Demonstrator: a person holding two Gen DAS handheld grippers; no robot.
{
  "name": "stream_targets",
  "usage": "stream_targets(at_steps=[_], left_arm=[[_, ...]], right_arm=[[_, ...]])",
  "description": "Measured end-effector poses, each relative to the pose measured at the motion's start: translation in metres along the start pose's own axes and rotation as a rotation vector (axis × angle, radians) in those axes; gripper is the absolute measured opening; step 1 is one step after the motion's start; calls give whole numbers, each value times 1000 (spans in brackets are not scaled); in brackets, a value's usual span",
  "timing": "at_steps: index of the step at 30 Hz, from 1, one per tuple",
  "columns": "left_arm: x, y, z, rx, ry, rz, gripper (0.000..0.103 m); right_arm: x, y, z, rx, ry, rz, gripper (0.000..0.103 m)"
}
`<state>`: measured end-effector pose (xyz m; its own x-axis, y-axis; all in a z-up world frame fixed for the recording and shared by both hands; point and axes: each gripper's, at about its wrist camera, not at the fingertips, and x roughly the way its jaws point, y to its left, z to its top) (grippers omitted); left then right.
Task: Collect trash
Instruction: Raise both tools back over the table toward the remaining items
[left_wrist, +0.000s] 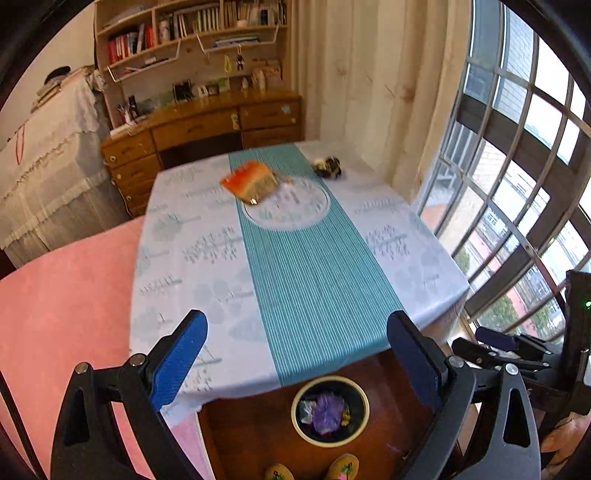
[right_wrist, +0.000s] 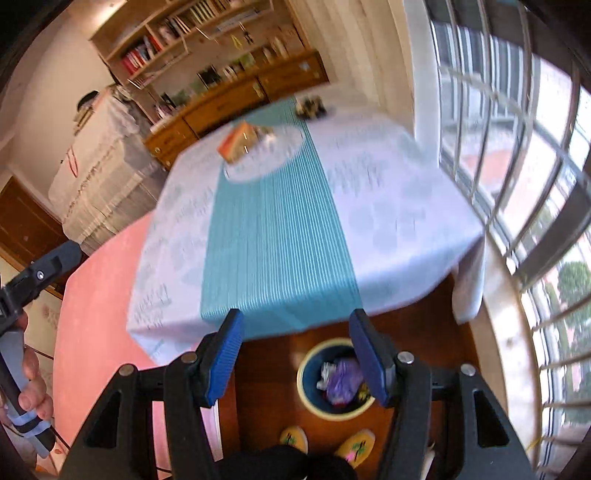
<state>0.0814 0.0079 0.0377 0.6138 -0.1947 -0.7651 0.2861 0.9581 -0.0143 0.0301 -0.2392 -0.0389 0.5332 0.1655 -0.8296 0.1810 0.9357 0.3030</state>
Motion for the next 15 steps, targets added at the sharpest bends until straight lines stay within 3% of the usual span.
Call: stream_targets(at_steps=[9,15], left_arm=[[14,16,71,-31,8,73,97],[65,38,138,-44,18,63,97]], right_arm=[[-12,11,91,-67,-93,-25,60],[17,17,156,-78,-114,-53,60]])
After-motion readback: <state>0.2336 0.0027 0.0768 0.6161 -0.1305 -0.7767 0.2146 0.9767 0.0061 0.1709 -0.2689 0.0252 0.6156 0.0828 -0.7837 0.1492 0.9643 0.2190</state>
